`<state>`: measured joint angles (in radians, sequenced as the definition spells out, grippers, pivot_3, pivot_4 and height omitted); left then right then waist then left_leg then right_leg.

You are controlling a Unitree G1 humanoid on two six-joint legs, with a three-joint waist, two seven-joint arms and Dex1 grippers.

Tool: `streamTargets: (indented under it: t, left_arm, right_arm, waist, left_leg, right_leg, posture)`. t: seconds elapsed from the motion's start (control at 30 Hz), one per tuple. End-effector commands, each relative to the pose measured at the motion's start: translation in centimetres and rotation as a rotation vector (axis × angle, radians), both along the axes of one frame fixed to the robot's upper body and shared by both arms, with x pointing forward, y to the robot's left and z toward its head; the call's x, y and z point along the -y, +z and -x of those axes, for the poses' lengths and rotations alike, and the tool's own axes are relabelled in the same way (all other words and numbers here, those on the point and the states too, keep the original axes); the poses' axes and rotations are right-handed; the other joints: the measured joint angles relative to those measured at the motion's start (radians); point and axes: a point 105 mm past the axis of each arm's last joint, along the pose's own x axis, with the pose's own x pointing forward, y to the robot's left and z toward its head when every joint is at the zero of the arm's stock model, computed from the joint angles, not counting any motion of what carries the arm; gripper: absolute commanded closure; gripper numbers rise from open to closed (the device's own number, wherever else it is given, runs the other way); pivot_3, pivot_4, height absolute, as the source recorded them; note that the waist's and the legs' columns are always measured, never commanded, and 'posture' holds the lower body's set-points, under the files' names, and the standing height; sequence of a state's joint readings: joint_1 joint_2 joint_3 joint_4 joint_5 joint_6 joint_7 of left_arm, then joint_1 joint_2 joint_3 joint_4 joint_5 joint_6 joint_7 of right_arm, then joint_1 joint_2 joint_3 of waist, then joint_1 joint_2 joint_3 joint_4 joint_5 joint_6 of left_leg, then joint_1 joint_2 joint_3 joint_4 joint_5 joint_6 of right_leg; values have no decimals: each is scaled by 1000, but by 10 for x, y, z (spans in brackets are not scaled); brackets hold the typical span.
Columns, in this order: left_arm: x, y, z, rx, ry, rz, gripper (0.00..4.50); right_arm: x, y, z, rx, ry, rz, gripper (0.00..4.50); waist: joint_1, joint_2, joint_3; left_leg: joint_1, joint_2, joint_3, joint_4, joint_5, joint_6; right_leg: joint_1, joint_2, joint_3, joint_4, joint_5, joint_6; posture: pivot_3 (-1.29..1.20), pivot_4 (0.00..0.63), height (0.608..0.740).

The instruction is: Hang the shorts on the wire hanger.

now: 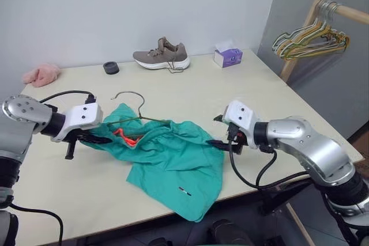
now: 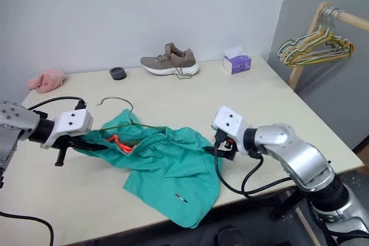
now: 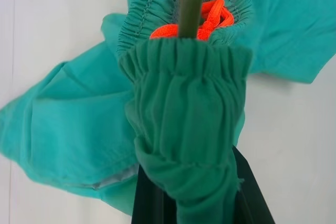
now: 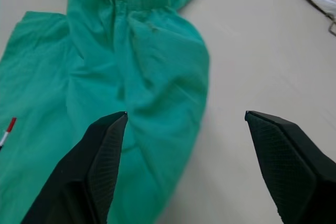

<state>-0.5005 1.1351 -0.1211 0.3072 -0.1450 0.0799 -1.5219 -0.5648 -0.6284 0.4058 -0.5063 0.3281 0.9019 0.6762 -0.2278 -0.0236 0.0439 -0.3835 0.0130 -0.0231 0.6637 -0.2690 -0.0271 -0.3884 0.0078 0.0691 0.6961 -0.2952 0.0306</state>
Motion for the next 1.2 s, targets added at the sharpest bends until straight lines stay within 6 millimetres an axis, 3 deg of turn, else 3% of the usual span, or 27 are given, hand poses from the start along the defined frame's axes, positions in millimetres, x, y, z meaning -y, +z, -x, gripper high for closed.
streamTargets:
  t: [0.03,0.2,0.27,0.6,0.63,0.73,0.9,1.0,1.2]
  left_arm:
    - [12,14,0,39,-34,43,4500]
    - [21,16,2,25,-52,78,4500]
    - [23,16,4,21,-55,87,4500]
    - [31,8,5,33,-55,119,4500]
    - [33,9,3,39,-45,137,4500]
    - [37,13,-9,90,-11,180,3707]
    - [33,20,-5,75,12,216,2194]
    - [19,28,-4,72,88,265,1277]
    - [-32,56,-10,132,352,407,1277]
  right_arm:
    - [-14,6,-14,84,-9,17,781]
    - [-30,0,-30,110,22,51,781]
    - [-32,0,-32,104,34,52,1166]
    - [-33,6,-21,71,121,46,4466]
    - [-33,7,-20,72,126,49,4466]
    - [-31,8,-19,71,125,50,4500]
    - [-18,5,-21,21,66,28,4500]
    - [-4,2,-23,-43,0,-7,4500]
    - [35,-7,-34,-123,-160,-38,4500]
  waist:
    - [-3,0,0]
    - [-16,0,0]
    - [-20,0,0]
    - [-22,0,0]
    - [-22,0,0]
    - [-18,0,0]
    - [-25,-1,0]
    - [-25,-1,-1]
    - [-23,0,0]
  left_leg:
    - [0,0,0,0,0,0]
    - [0,0,0,0,0,0]
    - [0,0,0,0,0,0]
    - [0,0,-1,0,0,0]
    - [0,0,-1,0,0,0]
    - [0,-1,-2,0,0,0]
    - [0,-1,-2,0,0,0]
    - [0,0,-2,0,0,0]
    - [0,0,-2,0,0,0]
  right_leg:
    - [0,0,0,0,0,0]
    - [0,0,0,0,0,0]
    - [0,0,0,0,0,0]
    - [0,-1,-1,0,0,0]
    - [0,-1,-1,0,0,0]
    - [1,-1,-1,0,0,0]
    - [0,-2,-1,0,0,0]
    - [0,-3,-1,0,0,0]
    - [0,-3,-2,0,0,0]
  posture:
    - [-237,0,740]
    - [-230,0,740]
    - [-225,0,740]
    - [-226,0,740]
    - [-226,0,740]
    - [-232,0,740]
    - [-238,0,740]
    - [-235,0,740]
    - [-217,0,740]
